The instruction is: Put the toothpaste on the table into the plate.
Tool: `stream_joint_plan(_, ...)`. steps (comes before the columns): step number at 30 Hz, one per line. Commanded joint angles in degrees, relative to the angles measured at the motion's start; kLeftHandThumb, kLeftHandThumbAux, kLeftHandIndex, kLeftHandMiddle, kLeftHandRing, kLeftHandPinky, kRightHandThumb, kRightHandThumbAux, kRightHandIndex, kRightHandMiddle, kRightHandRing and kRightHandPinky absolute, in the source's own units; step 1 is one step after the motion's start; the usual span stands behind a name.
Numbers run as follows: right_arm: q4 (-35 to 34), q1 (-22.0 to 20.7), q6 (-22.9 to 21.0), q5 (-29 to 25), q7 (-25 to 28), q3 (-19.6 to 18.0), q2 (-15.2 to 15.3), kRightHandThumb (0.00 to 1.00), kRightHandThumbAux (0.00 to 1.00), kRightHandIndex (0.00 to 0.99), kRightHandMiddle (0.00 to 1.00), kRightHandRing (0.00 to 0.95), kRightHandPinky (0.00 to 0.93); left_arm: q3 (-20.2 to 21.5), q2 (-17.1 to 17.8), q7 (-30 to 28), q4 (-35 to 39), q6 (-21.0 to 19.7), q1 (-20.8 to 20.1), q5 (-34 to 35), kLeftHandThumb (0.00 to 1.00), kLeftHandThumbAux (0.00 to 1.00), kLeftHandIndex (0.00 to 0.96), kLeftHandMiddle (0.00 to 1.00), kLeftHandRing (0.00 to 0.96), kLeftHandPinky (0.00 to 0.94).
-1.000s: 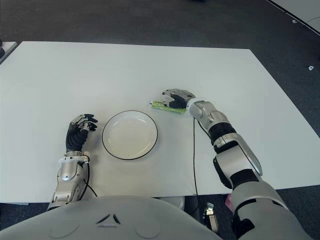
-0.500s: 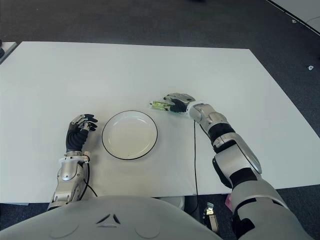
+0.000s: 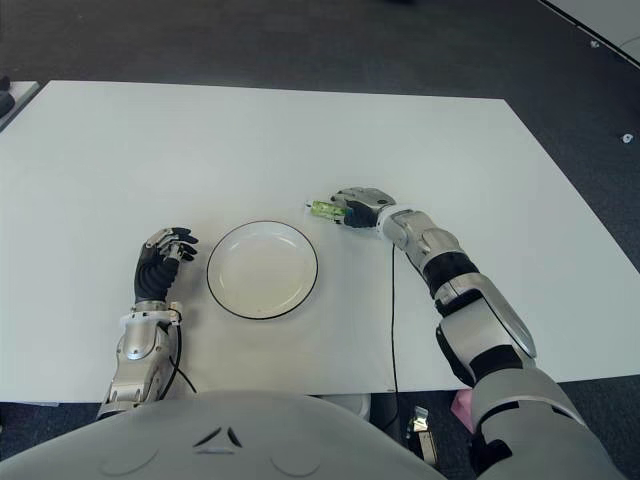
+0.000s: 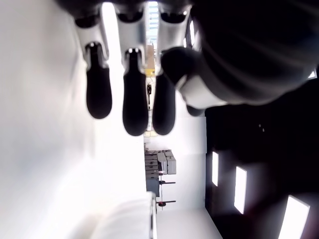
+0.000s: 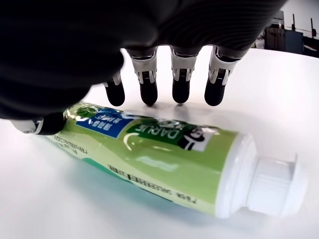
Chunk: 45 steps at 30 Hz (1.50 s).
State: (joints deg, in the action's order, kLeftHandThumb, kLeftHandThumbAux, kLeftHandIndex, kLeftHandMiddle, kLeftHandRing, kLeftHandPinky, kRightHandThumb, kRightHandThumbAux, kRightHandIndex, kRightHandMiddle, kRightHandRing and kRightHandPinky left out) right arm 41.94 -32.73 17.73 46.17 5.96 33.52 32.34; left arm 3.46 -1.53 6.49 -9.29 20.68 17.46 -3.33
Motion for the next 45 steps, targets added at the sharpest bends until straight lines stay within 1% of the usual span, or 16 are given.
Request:
stream_joint_plan(1,-11.37,7.34,-5.12,1.13,4.07,-1.14,3.15,0.589,0.165,0.0,0.0,0.0,0.0,-0.09,0.0,-0.17,-1.7,-1.81,1.48,0.02,0.834,0.679,0.405,0.485,0.552,0.533)
stream_joint_plan(10,-21.68,13.53,-10.85,2.2,6.9,-2.81,4.06,0.597,0.169,0.0,0.0,0.0,0.0,-0.21,-0.02,-0.09,-1.32,-2.28,1.55,-0.14,0.833,0.682,0.392,0.493,0.556,0.532)
stream_joint_plan(15,-26.03,16.2,-12.73,2.77,8.1,-3.63,4.34,0.601,0.159,0.0,0.0,0.0,0.0,-0.29,0.03,-0.15,-0.77,-2.49,1.82,-0.17,0.833,0.681,0.397,0.489,0.557,0.535)
stream_joint_plan(20,-31.62,20.69,-14.8,3.7,8.59,-4.13,4.44,0.588,0.143,0.0,0.0,0.0,0.0,-0.35,0.04,-0.1,0.1,-2.98,2.2,-0.25,0.833,0.681,0.397,0.488,0.556,0.537)
stream_joint_plan(24,-34.16,23.27,-16.03,4.87,8.49,-4.11,4.11,0.578,0.135,0.0,0.0,0.0,0.0,-0.35,0.02,-0.19,0.71,-3.51,2.41,-0.1,0.833,0.681,0.395,0.49,0.557,0.538)
stream_joint_plan(31,-36.42,26.73,-17.27,6.7,7.87,-3.79,3.39,0.574,0.131,0.0,0.0,0.0,0.0,-0.34,-0.07,-0.68,0.93,-3.23,2.62,0.6,0.834,0.678,0.411,0.482,0.552,0.536)
stream_joint_plan(34,-36.1,27.87,-17.77,7.85,7.06,-3.13,2.81,0.577,0.133,0.0,0.0,0.0,0.0,-0.34,-0.08,-0.6,0.95,-3.15,2.69,0.52,0.835,0.678,0.412,0.481,0.552,0.536)
stream_joint_plan(40,-35.09,29.12,-18.17,9.41,5.47,-2.47,2.02,0.589,0.14,0.0,0.0,0.0,0.0,-0.37,0.04,-0.31,1.13,-3.33,2.8,-0.02,0.834,0.679,0.411,0.481,0.552,0.536)
stream_joint_plan(45,-32.96,29.21,-18.49,10.46,4.13,-1.8,1.28,0.591,0.152,0.0,0.0,0.0,0.0,-0.36,0.08,-0.56,1.52,-3.99,2.87,0.24,0.833,0.679,0.409,0.481,0.553,0.538)
